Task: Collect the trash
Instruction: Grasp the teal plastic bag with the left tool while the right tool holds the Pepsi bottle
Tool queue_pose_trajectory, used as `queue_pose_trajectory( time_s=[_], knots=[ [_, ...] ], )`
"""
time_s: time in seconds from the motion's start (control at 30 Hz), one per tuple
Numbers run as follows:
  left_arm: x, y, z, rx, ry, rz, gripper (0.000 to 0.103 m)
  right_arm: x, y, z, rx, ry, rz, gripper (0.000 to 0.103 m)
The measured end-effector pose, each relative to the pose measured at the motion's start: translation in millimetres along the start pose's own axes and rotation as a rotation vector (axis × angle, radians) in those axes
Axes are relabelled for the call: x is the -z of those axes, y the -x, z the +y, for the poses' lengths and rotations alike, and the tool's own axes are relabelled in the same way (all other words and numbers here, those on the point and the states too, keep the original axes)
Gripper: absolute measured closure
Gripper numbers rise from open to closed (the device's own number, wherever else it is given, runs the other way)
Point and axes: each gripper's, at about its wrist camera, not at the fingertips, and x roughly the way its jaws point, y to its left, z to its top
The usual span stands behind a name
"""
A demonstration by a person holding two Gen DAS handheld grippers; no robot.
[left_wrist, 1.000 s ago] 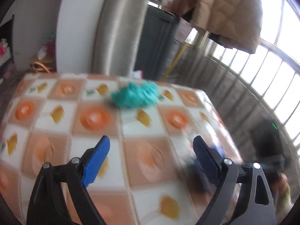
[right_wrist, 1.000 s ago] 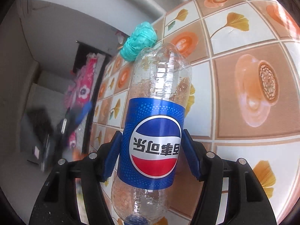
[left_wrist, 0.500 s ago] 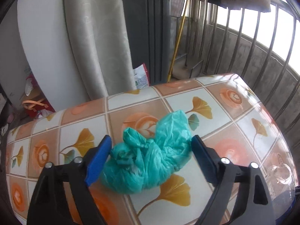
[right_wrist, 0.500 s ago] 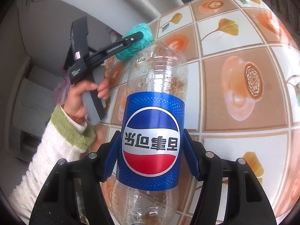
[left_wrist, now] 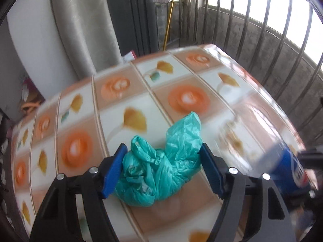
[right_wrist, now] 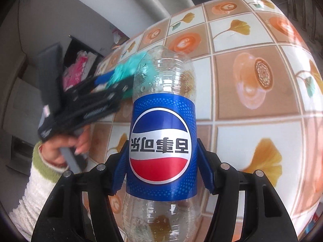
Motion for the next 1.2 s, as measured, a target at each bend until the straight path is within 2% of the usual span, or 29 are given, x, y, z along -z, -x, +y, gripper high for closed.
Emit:
queue_pose_trajectory(
  time_s=[0.17, 0.27, 0.37, 0.53, 0.63, 0.67, 0.83, 1.0, 1.2],
  knots=[
    [63.6, 44.9, 0.2, 0.027, 0.165, 0.047, 0.032, 22.1, 6.9, 8.9, 0.040, 0.031, 0.006, 0.045],
    [97.9, 68.1, -12.2, 0.032, 0.231, 0.025, 0.029, 32.9, 10.1, 13.2, 0.062, 0.029, 0.000, 0.045],
    [121.5, 79.7, -25.1, 0.018, 0.288, -0.006, 0.023, 36.1, 8.5, 14.7, 0.084, 0.009, -0.010, 0.044],
    [129.9, 79.8, -34.6, -0.008, 0.343, 0.014, 0.012, 38.0, 2.7, 14.6, 0.083, -0.039, -0.003, 0.038],
    [135.5, 71.3, -34.5, -0.018, 0.336, 0.064, 0.008, 39.2, 2.8, 14.9, 0.088, -0.048, -0.020, 0.034],
    [136.6, 71.0, -37.3, -0.043, 0.304, 0.053, 0.006, 41.8, 5.7, 15.0, 0.090, -0.047, -0.024, 0.033],
    [138.4, 62.8, -46.1, -0.124, 0.218, 0.071, 0.005, 47.5, 9.5, 17.0, 0.096, -0.027, -0.034, 0.029],
    [138.4, 61.2, -45.1, -0.133, 0.229, 0.065, 0.005, 42.1, 6.2, 18.8, 0.110, 0.005, -0.014, 0.026],
    [135.8, 60.2, -42.9, -0.129, 0.232, 0.097, 0.005, 37.6, 8.1, 12.2, 0.063, 0.002, -0.006, 0.019]
  ],
)
